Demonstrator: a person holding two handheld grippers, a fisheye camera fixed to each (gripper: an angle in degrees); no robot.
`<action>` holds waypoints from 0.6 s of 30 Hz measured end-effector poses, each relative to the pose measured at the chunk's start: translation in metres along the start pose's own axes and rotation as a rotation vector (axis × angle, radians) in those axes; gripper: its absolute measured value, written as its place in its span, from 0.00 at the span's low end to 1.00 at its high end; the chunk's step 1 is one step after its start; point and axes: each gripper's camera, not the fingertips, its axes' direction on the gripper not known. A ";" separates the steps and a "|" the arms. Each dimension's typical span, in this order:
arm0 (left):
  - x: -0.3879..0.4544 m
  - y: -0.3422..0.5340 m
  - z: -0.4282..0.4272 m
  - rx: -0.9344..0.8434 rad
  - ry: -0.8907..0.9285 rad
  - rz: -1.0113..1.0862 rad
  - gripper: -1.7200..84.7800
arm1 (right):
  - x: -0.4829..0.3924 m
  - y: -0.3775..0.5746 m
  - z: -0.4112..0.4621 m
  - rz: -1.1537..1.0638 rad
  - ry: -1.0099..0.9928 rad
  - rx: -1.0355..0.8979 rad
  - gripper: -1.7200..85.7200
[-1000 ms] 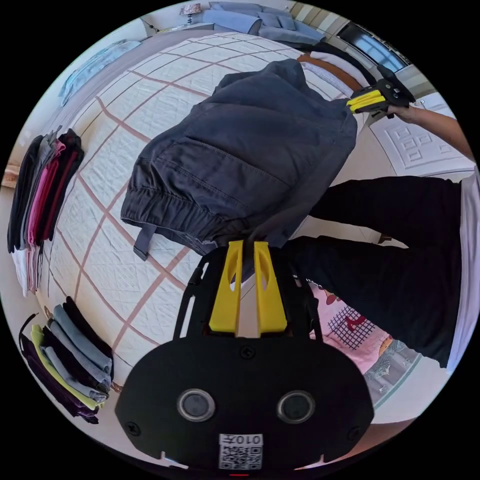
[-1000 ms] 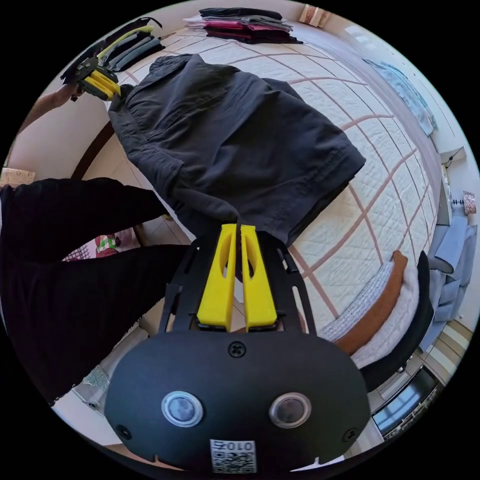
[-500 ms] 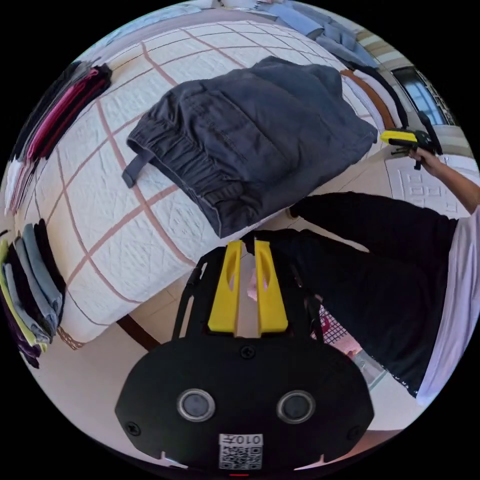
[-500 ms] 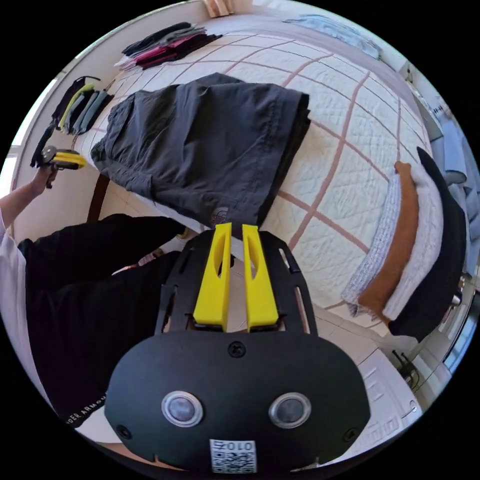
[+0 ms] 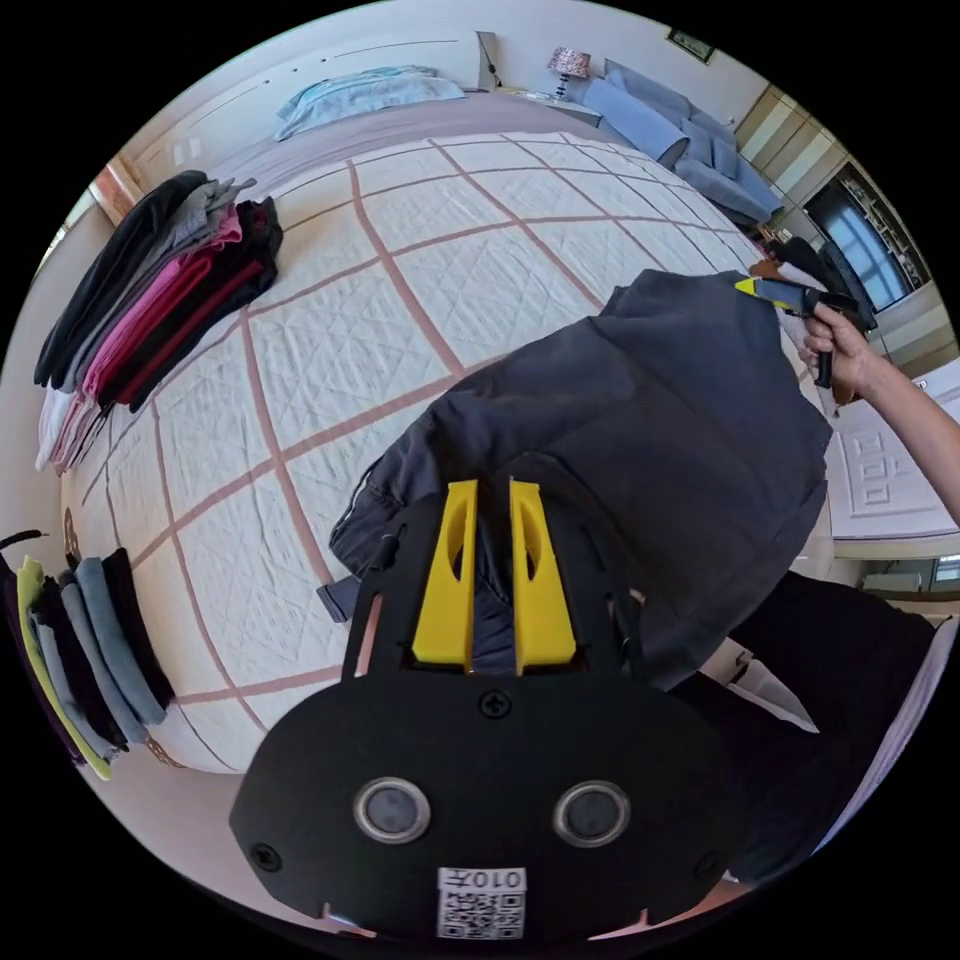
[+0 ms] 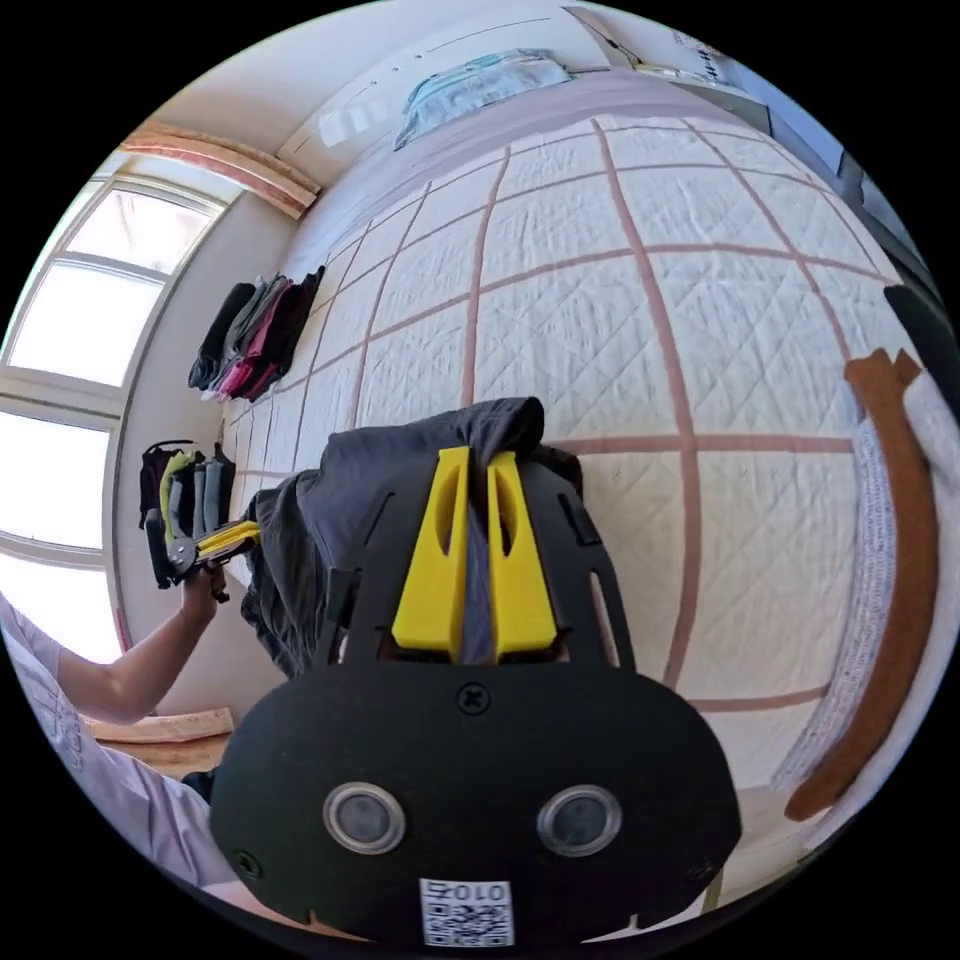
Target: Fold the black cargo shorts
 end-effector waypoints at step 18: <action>-0.035 0.069 -0.051 0.144 -0.039 -0.289 0.09 | -0.013 0.031 -0.050 -0.049 0.344 0.104 0.10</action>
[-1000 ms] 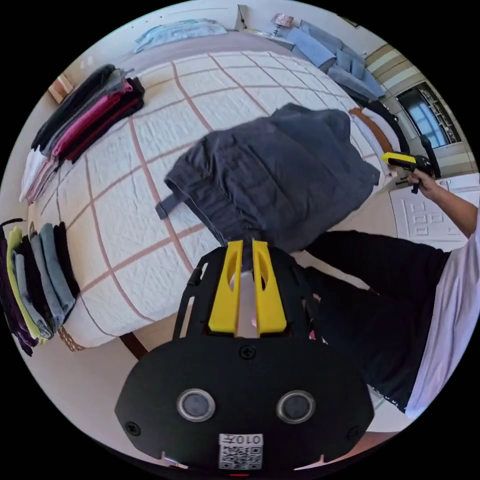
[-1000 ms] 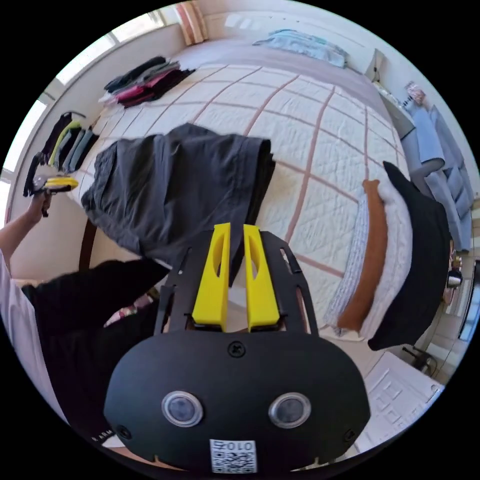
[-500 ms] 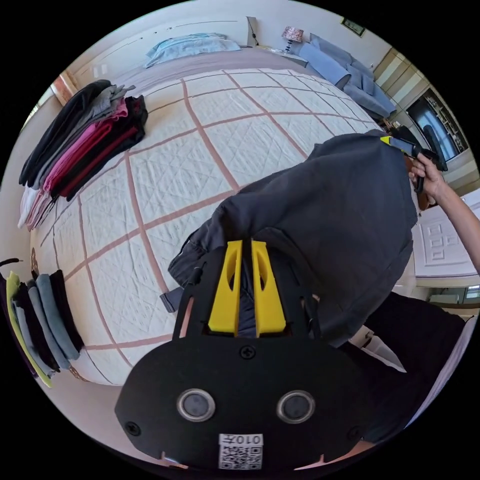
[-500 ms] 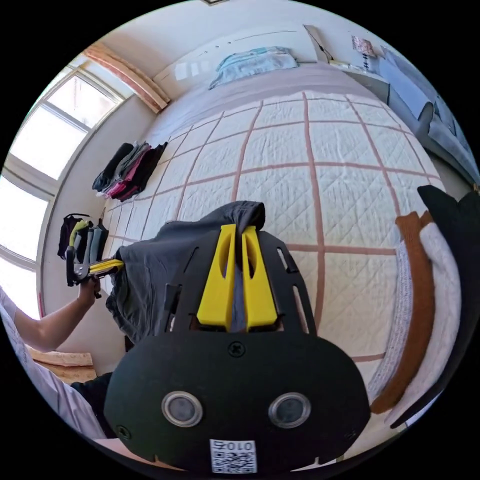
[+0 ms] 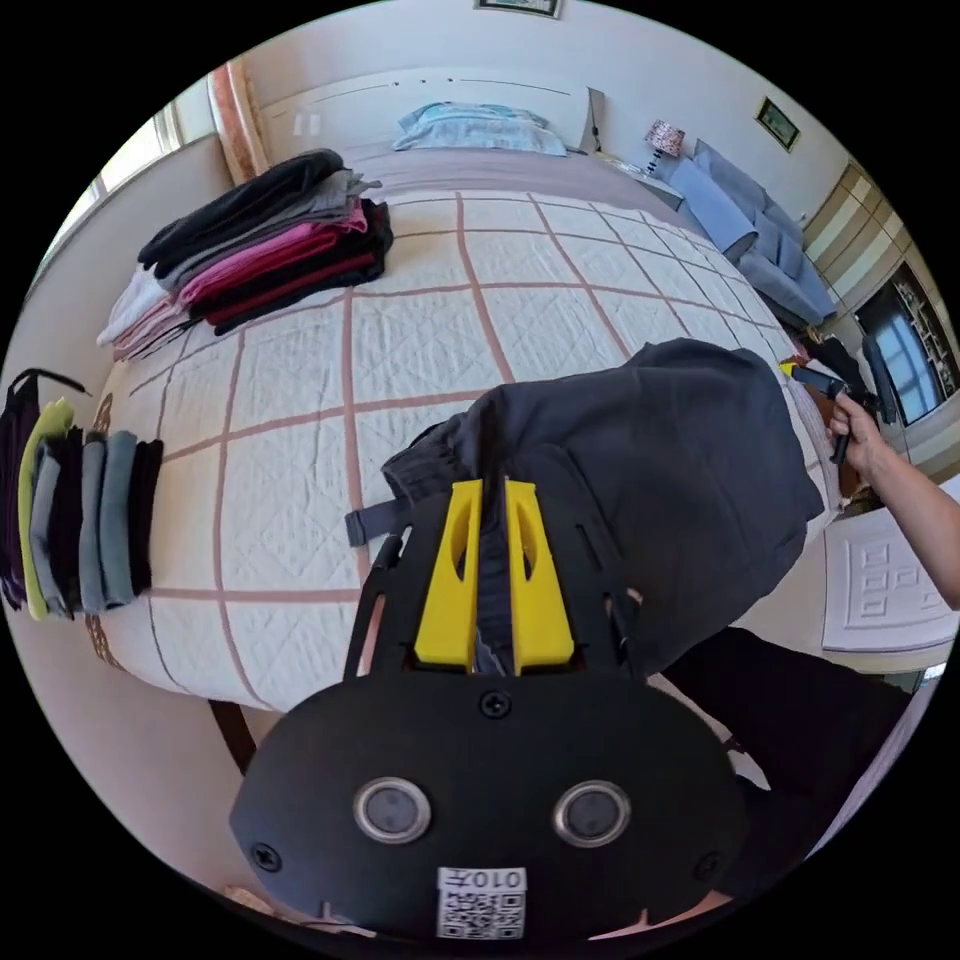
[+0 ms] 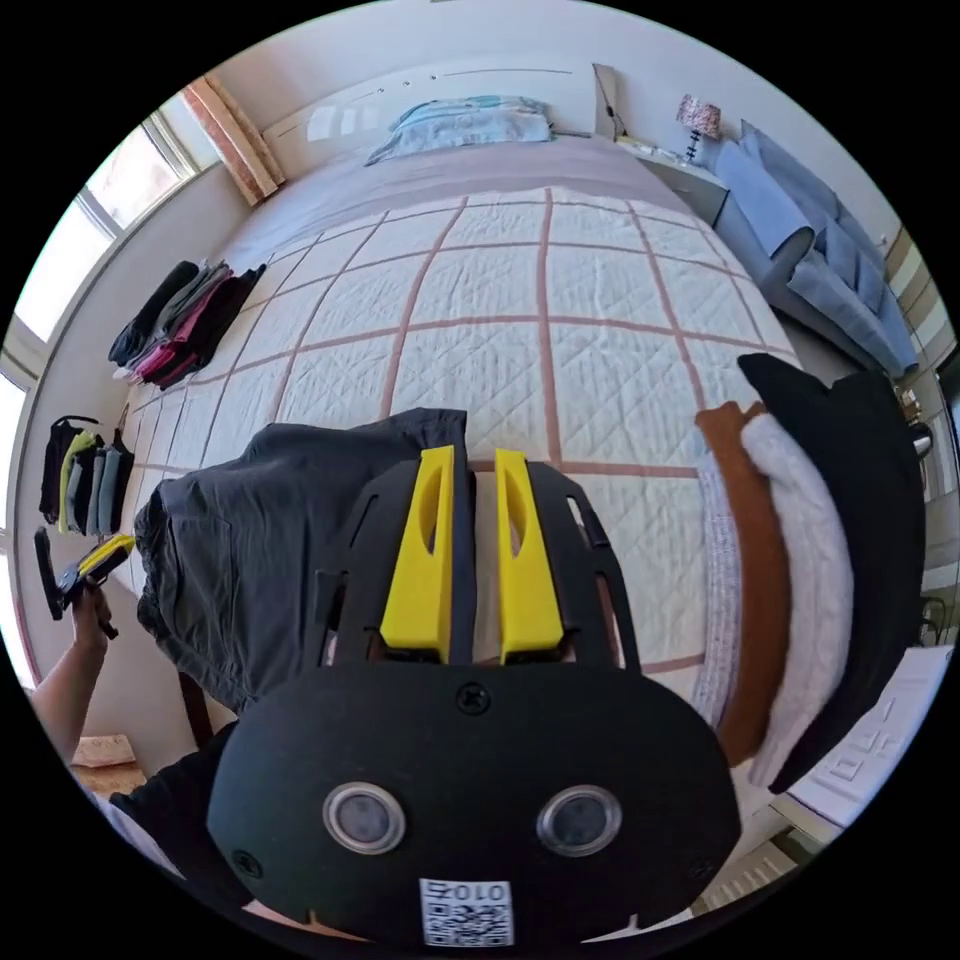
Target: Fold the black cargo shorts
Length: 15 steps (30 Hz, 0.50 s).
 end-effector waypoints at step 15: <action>-0.083 0.103 0.001 -0.024 0.265 -0.487 0.19 | -0.129 0.034 0.121 -0.165 -0.161 -0.264 0.08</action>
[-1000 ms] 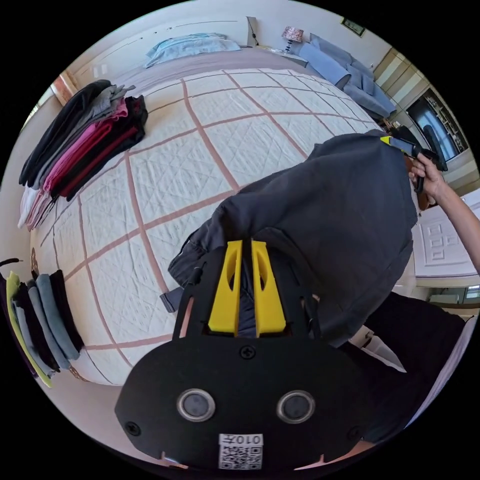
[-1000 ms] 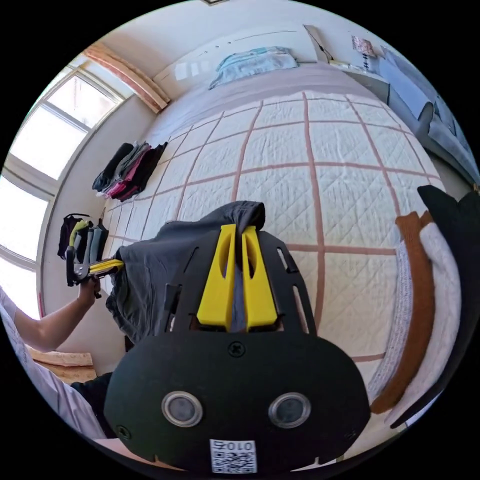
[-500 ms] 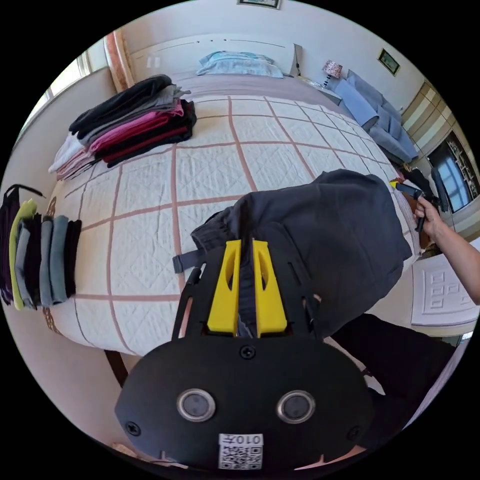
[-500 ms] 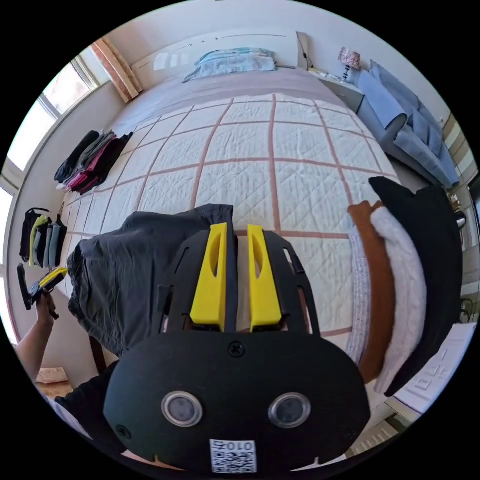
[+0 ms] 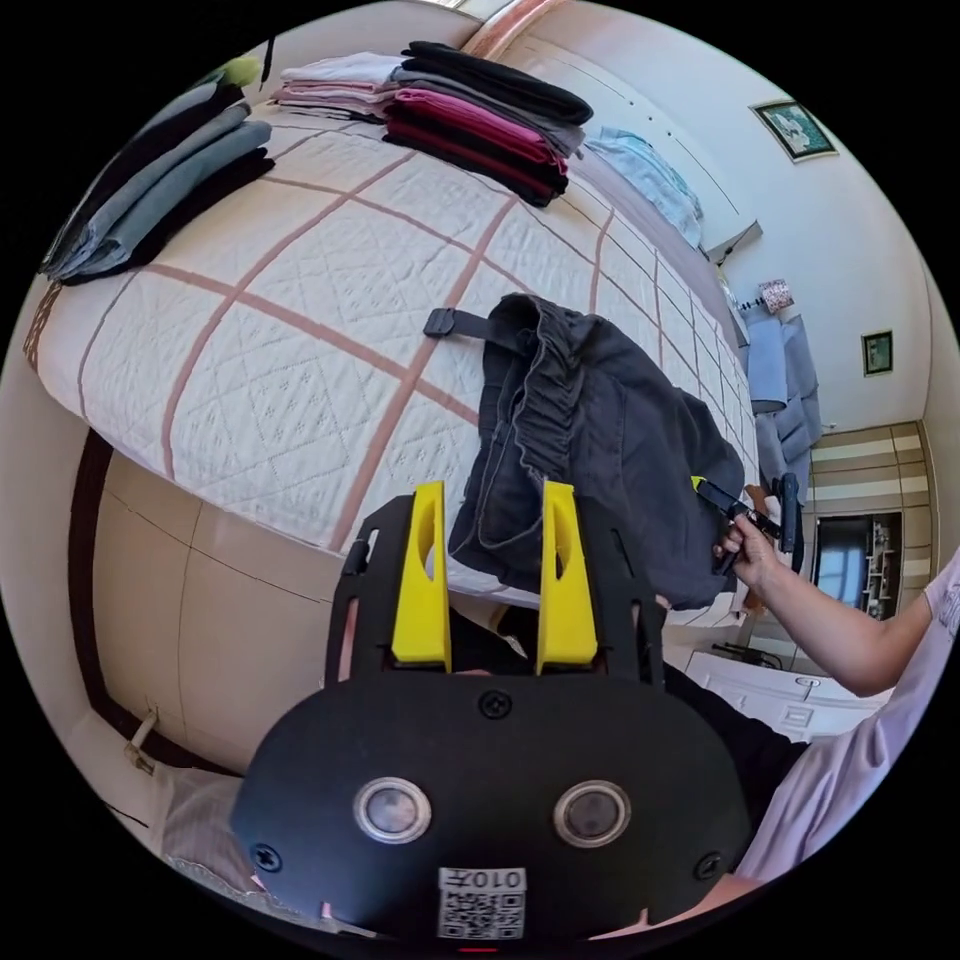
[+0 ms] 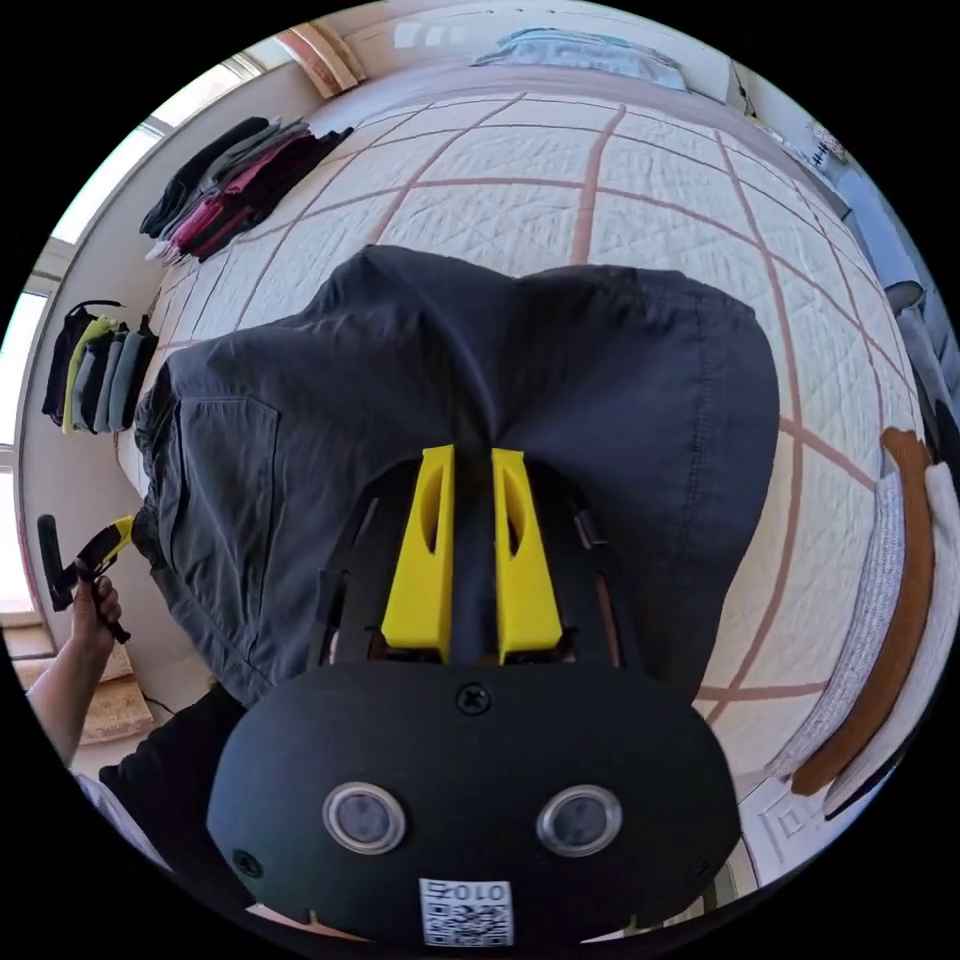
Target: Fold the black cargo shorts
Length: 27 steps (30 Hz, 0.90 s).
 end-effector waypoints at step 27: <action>0.010 -0.045 0.004 -0.082 0.054 0.209 0.29 | -0.160 0.013 -0.054 -0.204 -0.121 0.067 0.06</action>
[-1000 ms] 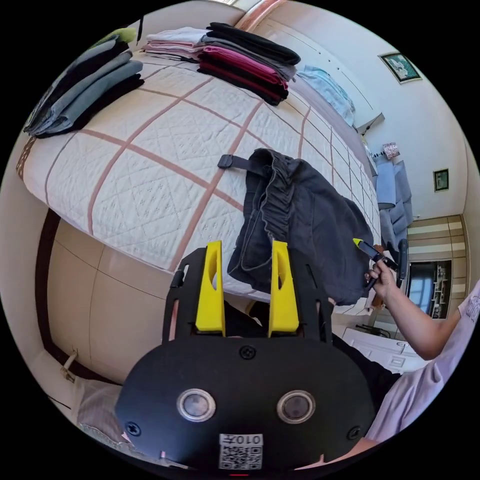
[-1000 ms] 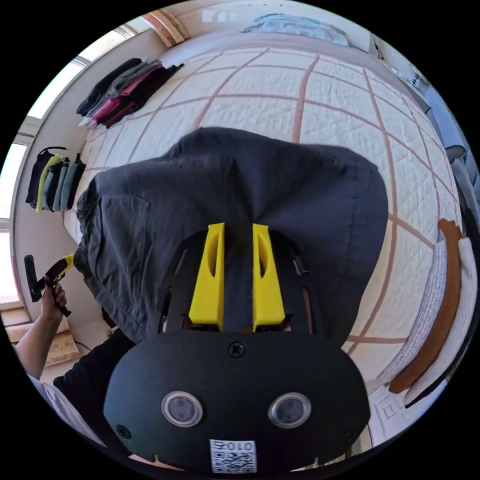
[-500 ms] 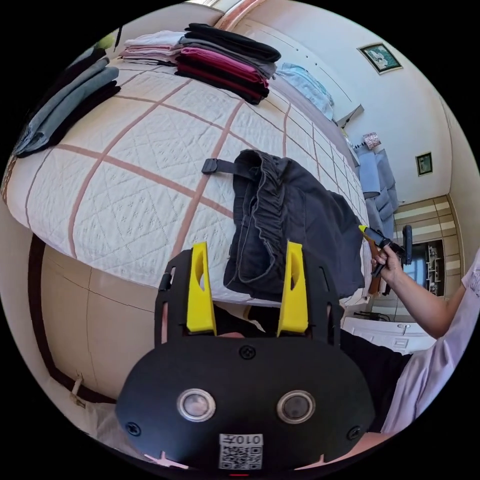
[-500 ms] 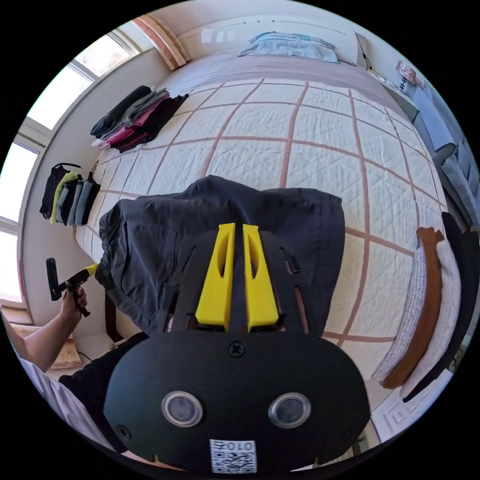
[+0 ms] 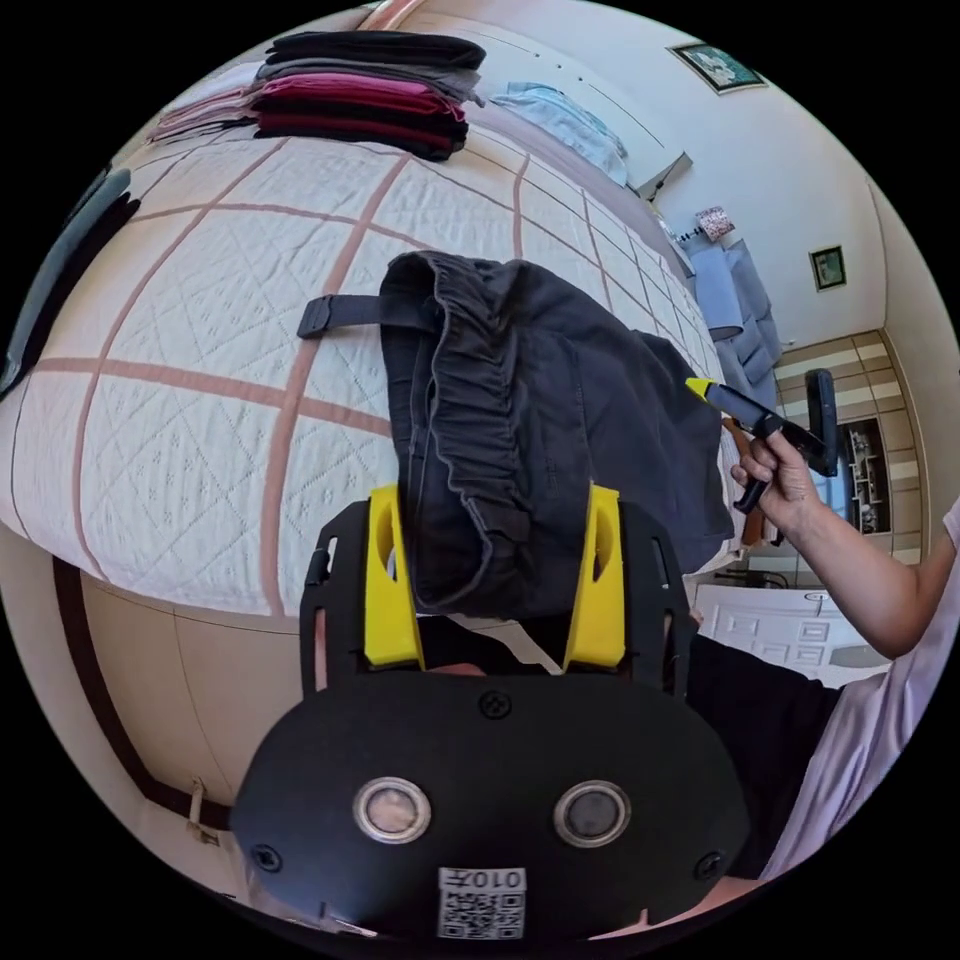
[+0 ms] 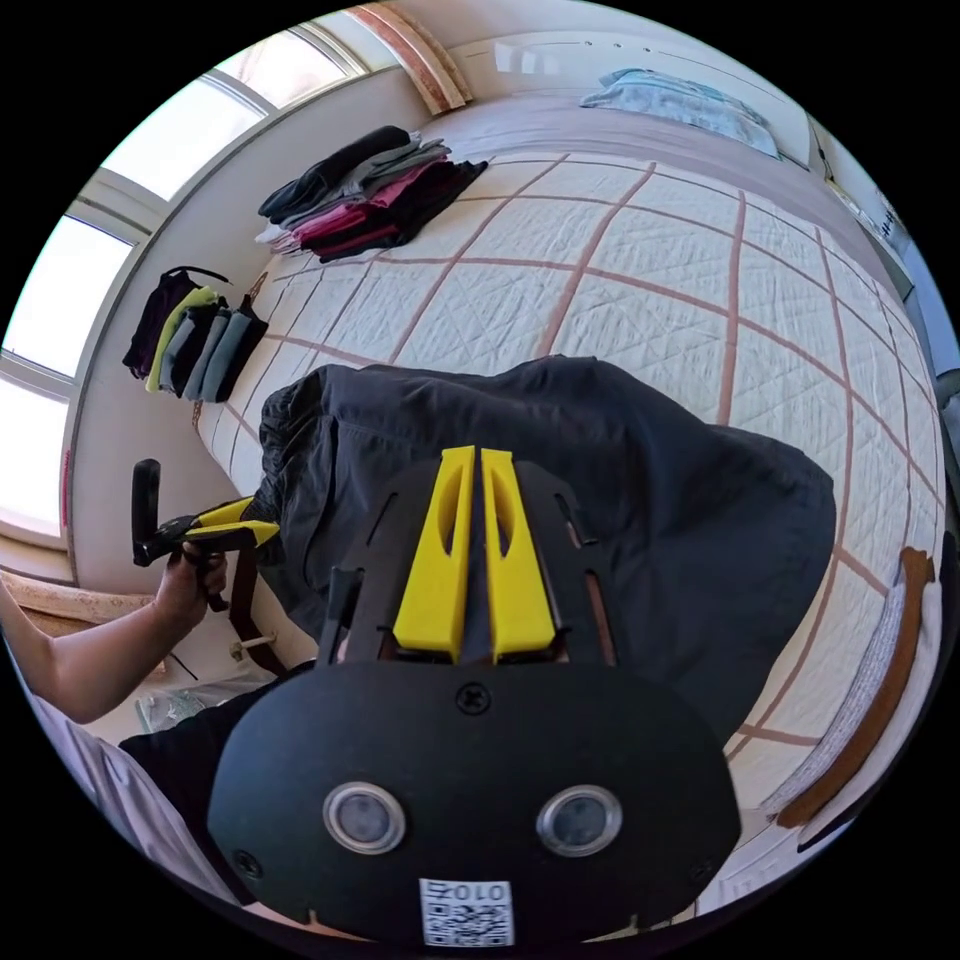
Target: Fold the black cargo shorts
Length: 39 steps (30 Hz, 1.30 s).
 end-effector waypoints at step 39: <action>0.092 -0.044 -0.023 -0.061 0.759 0.337 0.04 | -0.073 0.166 -0.035 0.067 -0.231 -0.124 0.05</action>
